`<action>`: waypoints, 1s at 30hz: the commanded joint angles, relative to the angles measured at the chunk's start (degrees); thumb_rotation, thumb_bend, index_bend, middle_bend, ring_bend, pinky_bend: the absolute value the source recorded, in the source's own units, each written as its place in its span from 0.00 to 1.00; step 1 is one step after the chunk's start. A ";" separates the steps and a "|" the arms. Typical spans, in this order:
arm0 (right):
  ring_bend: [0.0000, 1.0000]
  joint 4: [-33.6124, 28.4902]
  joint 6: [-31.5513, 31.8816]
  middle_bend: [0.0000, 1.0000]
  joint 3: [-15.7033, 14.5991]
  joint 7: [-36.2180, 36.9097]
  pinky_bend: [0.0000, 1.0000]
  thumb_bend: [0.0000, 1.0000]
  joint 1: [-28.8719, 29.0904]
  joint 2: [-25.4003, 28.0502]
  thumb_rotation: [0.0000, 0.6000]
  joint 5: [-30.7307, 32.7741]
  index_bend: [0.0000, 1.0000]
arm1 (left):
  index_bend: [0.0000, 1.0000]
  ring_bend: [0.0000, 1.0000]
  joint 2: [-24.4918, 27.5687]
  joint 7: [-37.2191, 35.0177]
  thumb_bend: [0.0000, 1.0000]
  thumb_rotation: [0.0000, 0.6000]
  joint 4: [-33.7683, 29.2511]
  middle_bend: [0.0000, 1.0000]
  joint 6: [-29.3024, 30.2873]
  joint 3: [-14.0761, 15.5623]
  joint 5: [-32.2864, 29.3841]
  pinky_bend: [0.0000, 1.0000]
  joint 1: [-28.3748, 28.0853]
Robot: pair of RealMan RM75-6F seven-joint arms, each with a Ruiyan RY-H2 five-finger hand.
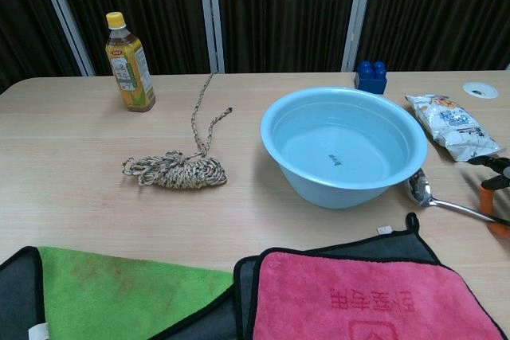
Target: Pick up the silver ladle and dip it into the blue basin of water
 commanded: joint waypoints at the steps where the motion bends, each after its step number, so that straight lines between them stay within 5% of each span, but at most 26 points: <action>1: 0.00 0.71 -0.02 0.00 -0.14 0.13 0.00 0.34 0.06 -0.49 1.00 -0.13 0.59 | 0.00 0.00 0.02 -0.02 0.44 1.00 -0.01 0.00 -0.05 0.00 -0.05 0.00 -0.04; 19: 0.00 -3.89 2.57 0.05 0.40 -2.73 0.00 0.41 -0.61 3.62 1.00 0.00 0.69 | 0.00 0.00 0.55 -0.81 0.44 1.00 -0.34 0.00 0.25 0.57 0.78 0.00 -0.03; 30: 0.00 -10.60 -2.77 0.06 0.49 -11.47 0.00 0.43 0.43 8.53 1.00 3.49 0.70 | 0.00 0.00 0.74 -1.17 0.44 1.00 -0.43 0.00 0.01 0.73 0.90 0.00 -0.21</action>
